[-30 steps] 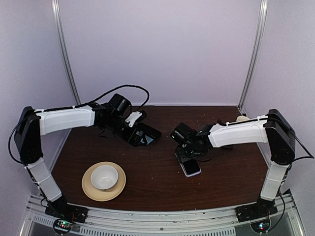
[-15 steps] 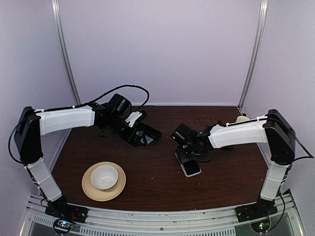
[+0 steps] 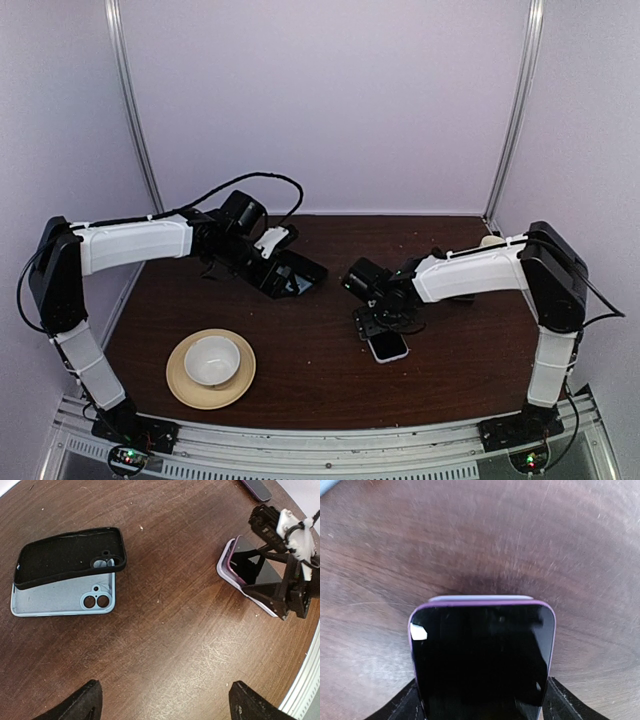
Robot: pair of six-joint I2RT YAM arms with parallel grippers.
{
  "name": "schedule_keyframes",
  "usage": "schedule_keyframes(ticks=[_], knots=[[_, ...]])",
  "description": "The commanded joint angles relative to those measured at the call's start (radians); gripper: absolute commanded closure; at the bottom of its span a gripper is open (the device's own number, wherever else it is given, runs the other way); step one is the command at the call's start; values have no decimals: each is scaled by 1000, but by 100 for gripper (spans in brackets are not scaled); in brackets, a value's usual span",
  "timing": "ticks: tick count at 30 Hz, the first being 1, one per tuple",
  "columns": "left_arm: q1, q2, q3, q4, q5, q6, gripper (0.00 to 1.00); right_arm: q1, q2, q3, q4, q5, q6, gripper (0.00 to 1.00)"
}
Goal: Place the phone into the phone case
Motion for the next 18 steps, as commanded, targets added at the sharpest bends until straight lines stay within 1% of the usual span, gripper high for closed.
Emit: schedule_keyframes(ticks=[1,8,12,14,18], knots=[[-1,-8,3,3,10,16,8,5,52,17,-82,-40,10,21],[0,-9,3,2,5,17,8,3,35,37,-97,-42,0,18],[-1,-9,3,0,5,19,8,1,5,70,-137,-56,-21,9],[-1,-9,3,0,4,20,8,-6,-23,82,-153,-82,-39,1],[-1,-8,3,0,4,21,8,-32,-74,78,-180,-163,-67,1]])
